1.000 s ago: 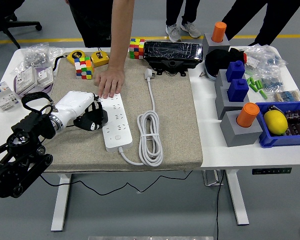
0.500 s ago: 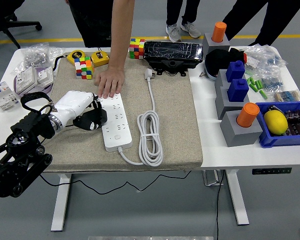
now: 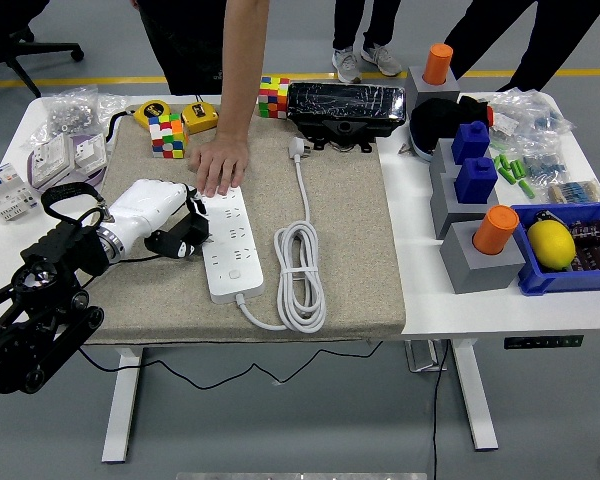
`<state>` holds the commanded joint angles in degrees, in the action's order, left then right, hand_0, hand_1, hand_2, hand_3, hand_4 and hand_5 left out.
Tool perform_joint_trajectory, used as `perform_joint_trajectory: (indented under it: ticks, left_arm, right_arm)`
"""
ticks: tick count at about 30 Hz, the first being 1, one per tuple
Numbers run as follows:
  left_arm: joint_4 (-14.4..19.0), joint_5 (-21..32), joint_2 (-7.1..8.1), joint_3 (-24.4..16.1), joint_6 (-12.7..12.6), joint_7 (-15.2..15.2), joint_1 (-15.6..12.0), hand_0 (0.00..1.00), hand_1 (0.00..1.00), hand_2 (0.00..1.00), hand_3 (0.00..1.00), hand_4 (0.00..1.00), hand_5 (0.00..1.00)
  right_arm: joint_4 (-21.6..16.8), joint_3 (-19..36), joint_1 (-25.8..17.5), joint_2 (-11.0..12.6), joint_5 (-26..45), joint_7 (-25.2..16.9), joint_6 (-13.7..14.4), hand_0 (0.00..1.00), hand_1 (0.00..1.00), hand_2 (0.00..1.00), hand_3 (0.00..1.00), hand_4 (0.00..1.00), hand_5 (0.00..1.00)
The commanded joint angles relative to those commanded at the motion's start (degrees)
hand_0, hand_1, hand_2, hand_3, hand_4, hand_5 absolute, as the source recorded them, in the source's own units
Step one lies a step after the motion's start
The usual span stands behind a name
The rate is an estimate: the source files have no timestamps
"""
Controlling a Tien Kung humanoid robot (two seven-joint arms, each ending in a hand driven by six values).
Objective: Pick up the plug,place it near the board,insert it into the board,press the button
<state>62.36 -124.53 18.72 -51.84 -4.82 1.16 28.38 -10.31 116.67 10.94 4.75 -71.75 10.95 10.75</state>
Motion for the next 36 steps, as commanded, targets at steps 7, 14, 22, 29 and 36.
perform_joint_trajectory:
  ticks: [7, 14, 22, 29, 36]
  left_arm:
    - [1.17, 0.38, 0.33, 0.08, -0.01, -0.19, -0.08, 0.506, 0.692, 0.64, 0.609, 0.901, 0.002]
    - [2.22, 0.67, 0.36, -0.2, -0.11, -0.41, 0.01, 0.51, 0.696, 0.646, 0.619, 0.938, 0.027]
    - [3.49, 3.46, 0.2, -1.16, 0.2, -1.54, -0.36, 0.557, 0.73, 0.729, 0.752, 0.998, 0.352]
    - [4.32, 7.25, 0.2, -2.21, 0.12, -2.95, -0.77, 0.678, 0.794, 0.787, 0.79, 0.998, 0.677]
    - [7.59, 19.76, -2.64, -9.73, -4.5, -7.6, -5.16, 0.892, 0.97, 0.965, 0.947, 0.998, 0.998]
  right_arm:
    - [0.0, -0.16, 0.03, 0.01, 0.22, 0.0, -0.04, 0.798, 0.697, 0.712, 0.76, 0.998, 0.998]
    - [0.0, -0.19, -0.02, -0.02, 0.2, -0.02, -0.09, 0.797, 0.697, 0.712, 0.759, 0.998, 0.998]
    - [0.0, -0.18, -0.1, -0.02, 0.02, 0.06, -0.06, 0.798, 0.696, 0.712, 0.759, 0.998, 0.998]
    - [0.0, -0.19, -0.23, -0.09, 0.05, 0.15, 0.03, 0.798, 0.696, 0.713, 0.759, 0.998, 0.998]
    - [0.0, -0.15, -0.41, -0.25, -0.09, 0.15, 0.07, 0.797, 0.696, 0.712, 0.759, 0.998, 0.998]
